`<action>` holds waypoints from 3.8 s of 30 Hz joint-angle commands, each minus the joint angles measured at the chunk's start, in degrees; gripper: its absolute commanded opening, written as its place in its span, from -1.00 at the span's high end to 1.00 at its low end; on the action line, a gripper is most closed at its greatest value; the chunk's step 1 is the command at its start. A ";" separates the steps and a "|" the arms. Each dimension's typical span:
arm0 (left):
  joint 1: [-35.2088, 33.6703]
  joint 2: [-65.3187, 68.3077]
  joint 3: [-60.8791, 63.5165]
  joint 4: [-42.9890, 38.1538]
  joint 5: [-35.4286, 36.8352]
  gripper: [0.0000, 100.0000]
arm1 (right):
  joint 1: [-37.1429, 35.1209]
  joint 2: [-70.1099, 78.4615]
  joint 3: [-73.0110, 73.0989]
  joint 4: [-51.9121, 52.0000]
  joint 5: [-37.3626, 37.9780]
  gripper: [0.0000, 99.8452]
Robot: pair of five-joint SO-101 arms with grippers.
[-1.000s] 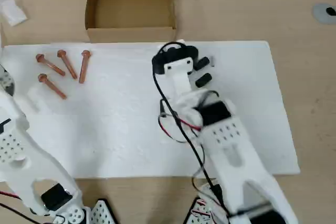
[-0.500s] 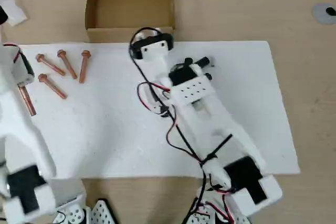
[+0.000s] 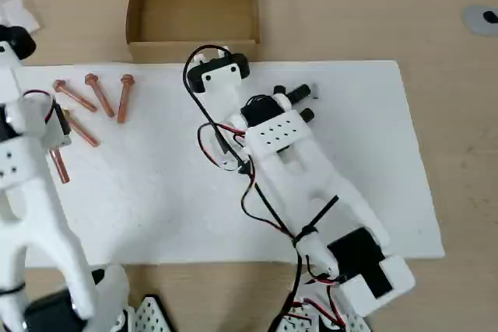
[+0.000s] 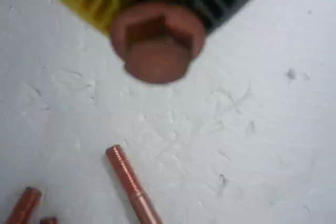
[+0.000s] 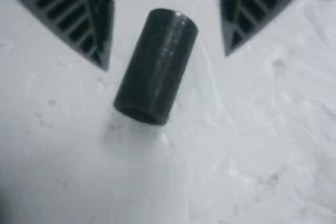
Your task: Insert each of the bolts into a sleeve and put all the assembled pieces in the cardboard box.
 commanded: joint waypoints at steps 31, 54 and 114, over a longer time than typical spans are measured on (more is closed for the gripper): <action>0.97 -42.42 18.99 -9.05 2.46 0.99 | 3.12 6.99 5.14 -5.80 -0.44 0.64; 0.97 -42.51 18.73 -9.05 2.37 0.99 | 3.03 14.20 1.10 -2.73 -0.09 0.98; 42.02 -44.18 9.93 -20.31 15.47 0.99 | -17.89 -99.47 62.99 -32.26 18.20 0.98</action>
